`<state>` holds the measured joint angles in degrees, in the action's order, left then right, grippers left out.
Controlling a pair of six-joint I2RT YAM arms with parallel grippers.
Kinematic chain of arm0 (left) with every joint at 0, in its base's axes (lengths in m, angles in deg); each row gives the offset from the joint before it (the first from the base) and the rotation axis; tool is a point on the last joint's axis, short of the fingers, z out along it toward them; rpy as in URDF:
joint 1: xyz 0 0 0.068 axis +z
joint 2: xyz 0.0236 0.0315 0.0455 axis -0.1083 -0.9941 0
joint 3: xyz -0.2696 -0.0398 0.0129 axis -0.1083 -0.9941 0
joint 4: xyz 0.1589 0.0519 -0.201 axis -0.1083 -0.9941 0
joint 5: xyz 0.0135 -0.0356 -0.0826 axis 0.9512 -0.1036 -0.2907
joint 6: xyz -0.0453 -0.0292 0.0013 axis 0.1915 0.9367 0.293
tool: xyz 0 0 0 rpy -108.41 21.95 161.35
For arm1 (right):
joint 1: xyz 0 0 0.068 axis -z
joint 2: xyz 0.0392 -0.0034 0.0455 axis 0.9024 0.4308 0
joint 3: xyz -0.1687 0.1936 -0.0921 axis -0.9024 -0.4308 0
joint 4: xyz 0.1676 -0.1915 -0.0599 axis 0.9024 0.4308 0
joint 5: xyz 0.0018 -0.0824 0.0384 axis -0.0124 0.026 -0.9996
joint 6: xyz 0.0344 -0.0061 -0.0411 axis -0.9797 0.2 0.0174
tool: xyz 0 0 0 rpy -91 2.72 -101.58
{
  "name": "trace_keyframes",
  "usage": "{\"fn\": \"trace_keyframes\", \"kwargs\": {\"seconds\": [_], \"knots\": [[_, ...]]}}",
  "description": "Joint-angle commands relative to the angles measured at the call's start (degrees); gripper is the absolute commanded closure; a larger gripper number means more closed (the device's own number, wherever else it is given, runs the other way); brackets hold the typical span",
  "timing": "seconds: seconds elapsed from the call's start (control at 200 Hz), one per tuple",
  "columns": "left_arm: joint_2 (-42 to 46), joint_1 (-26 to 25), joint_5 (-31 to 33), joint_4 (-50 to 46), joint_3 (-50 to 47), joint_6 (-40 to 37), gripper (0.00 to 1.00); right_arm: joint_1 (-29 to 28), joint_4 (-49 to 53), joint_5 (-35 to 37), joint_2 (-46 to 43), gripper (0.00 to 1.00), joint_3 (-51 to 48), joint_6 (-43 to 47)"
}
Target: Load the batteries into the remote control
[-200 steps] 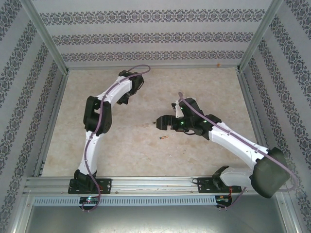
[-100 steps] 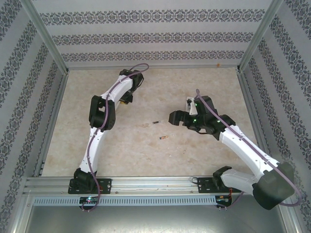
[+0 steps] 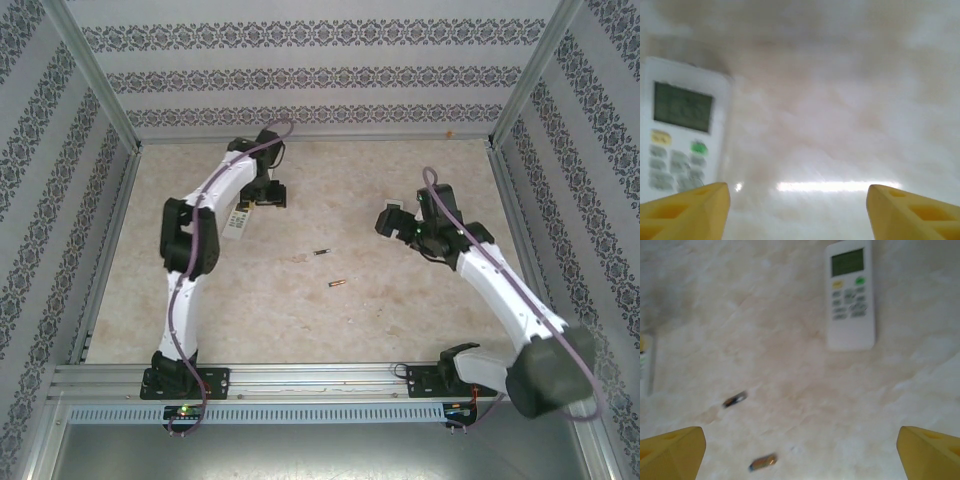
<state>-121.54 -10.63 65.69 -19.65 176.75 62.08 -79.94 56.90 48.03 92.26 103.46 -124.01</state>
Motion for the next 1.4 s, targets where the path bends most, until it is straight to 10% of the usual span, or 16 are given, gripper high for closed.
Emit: {"fn": "trace_keyframes", "kwargs": {"seconds": [0.0,0.285,0.58,0.804,1.144,1.399], "knots": [[16.1,0.4,-17.6,15.3,-10.9,1.9,0.17,0.6,0.7,8.2,8.2,0.02,5.2,5.4],[46.2,0.4,-28.0,42.6,-43.4,11.0,0.04,1.9,2.4,10.6,32.1,0.02,18.9,10.0],[53.9,0.5,-22.7,40.7,-51.0,12.6,0.02,2.3,2.8,8.2,43.5,0.17,23.9,10.1],[49.4,0.4,-26.9,45.2,-49.9,23.1,0.02,1.4,-0.7,1.1,32.2,0.49,18.9,11.6],[40.5,-2.3,-40.9,65.7,-51.1,34.2,0.04,-14.1,-8.4,-18.1,10.6,0.51,8.8,13.0],[37.3,-5.9,-39.6,61.8,-48.6,34.2,0.37,-21.2,-9.1,-20.2,8.5,0.49,10.0,14.2]]}}
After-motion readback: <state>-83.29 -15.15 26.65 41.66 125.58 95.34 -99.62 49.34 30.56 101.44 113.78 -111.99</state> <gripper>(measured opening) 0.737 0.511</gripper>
